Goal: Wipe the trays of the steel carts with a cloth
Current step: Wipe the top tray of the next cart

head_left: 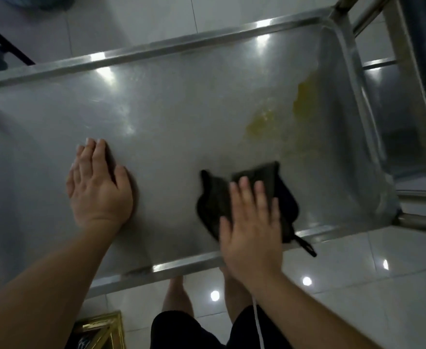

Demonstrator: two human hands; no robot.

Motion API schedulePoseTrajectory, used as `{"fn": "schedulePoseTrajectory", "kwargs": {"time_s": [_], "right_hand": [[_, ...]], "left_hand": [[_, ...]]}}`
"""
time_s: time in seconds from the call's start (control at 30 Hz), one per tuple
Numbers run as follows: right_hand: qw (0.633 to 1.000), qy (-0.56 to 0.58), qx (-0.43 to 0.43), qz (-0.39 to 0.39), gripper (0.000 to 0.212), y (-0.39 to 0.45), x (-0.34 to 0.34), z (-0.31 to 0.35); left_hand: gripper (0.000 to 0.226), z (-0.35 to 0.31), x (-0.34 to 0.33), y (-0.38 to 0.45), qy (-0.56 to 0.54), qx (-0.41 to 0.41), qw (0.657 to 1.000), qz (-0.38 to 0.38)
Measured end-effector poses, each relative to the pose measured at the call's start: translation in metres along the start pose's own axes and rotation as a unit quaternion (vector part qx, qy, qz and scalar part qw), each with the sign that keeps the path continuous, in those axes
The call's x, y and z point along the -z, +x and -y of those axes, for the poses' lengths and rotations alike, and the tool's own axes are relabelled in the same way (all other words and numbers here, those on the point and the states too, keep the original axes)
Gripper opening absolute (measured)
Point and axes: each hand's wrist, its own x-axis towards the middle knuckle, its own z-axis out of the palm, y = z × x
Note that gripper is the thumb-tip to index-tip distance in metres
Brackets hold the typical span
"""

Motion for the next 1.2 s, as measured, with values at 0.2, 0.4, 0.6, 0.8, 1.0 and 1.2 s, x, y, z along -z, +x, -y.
{"fn": "schedulePoseTrajectory", "kwargs": {"time_s": [0.2,0.4,0.6,0.8,1.0,1.2], "right_hand": [[0.944,-0.006,0.324,0.055,0.069,0.038,-0.025,0.085],[0.970,-0.011,0.241,-0.023,0.071,0.125,0.021,-0.053],[0.972,0.008,-0.218,-0.088,0.066,0.137,0.063,-0.171],[0.977,0.021,-0.190,-0.091,0.068,0.104,0.022,-0.017],[0.955,-0.010,0.297,-0.002,0.063,0.121,-0.008,0.095],[0.951,-0.025,0.307,0.034,0.070,0.224,0.031,0.016]], "left_hand": [[0.071,0.006,-0.002,0.003,-0.003,0.002,1.000,0.011],[0.068,0.008,-0.004,0.001,-0.001,0.006,1.000,0.006],[0.068,0.008,-0.004,0.003,0.001,0.009,1.000,0.008],[0.069,0.009,-0.005,0.003,0.004,0.008,1.000,0.005],[0.078,0.014,-0.003,0.003,-0.003,-0.006,1.000,0.016],[0.070,0.011,-0.005,0.004,0.011,0.004,1.000,0.007]]}}
